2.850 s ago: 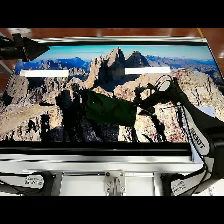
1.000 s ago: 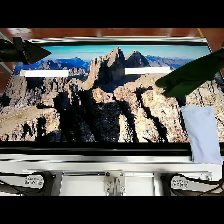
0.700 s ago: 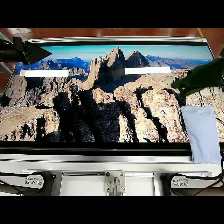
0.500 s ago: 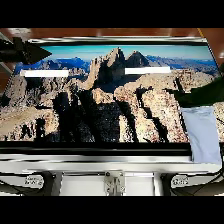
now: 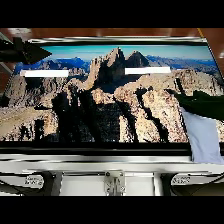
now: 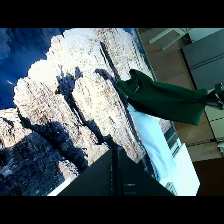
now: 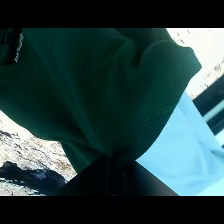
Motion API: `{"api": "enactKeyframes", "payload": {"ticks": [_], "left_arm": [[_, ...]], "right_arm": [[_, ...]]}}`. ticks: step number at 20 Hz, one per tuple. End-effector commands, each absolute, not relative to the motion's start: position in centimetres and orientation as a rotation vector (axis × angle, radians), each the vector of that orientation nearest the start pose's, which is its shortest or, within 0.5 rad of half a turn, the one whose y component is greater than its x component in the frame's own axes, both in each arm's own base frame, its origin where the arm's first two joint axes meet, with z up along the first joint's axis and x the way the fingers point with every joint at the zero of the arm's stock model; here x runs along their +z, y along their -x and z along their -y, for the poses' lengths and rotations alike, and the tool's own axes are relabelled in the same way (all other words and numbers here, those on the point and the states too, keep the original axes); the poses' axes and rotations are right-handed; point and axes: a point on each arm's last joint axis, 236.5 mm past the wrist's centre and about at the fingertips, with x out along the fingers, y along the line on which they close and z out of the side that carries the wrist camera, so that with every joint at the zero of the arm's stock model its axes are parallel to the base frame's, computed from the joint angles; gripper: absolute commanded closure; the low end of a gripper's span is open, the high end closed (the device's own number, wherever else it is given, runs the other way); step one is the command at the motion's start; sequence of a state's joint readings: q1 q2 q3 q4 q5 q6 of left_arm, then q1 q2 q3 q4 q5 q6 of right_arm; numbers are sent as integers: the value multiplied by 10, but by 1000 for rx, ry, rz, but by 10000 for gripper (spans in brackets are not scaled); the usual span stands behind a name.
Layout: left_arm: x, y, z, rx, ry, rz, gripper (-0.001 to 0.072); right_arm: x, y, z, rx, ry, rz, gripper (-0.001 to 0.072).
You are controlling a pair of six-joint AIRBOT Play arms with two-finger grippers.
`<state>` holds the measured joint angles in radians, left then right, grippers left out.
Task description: Fold the shirts.
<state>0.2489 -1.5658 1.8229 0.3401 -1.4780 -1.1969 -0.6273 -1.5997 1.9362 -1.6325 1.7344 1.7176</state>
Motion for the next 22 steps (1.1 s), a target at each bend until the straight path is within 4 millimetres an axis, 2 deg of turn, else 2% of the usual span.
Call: {"api": "enactKeyframes", "payload": {"ticks": [1,3,5,7,9,11,14,18,19,20,21,22], "left_arm": [[254,-464,111,-918,620,-744,677],[256,-464,112,-923,623,-740,677],[256,-464,112,-923,624,-739,677],[256,-464,112,-925,618,-736,677],[256,-464,112,-927,618,-735,677],[257,-464,112,-928,620,-734,677],[257,-464,112,-928,619,-734,677],[257,-464,112,-927,620,-734,677],[257,-464,112,-927,620,-734,677],[257,-464,112,-927,620,-734,677],[257,-464,112,-927,620,-734,677],[257,-464,112,-926,620,-734,677]], "right_arm": [[92,-278,238,-740,-617,-1515,649],[70,-249,226,-759,-617,-1624,649],[53,-207,224,-854,-581,-1728,650],[36,-182,216,-909,-649,-1734,650],[13,-176,207,-917,-744,-1665,649],[-6,-174,207,-946,-763,-1604,649],[-32,-168,196,-945,-792,-1620,649],[-45,-140,197,-992,-726,-1706,637],[-44,-138,201,-1009,-704,-1705,588],[-44,-139,205,-1009,-688,-1692,297],[-43,-141,206,-985,-668,-1686,102],[-39,-141,208,-987,-653,-1675,91]]}}
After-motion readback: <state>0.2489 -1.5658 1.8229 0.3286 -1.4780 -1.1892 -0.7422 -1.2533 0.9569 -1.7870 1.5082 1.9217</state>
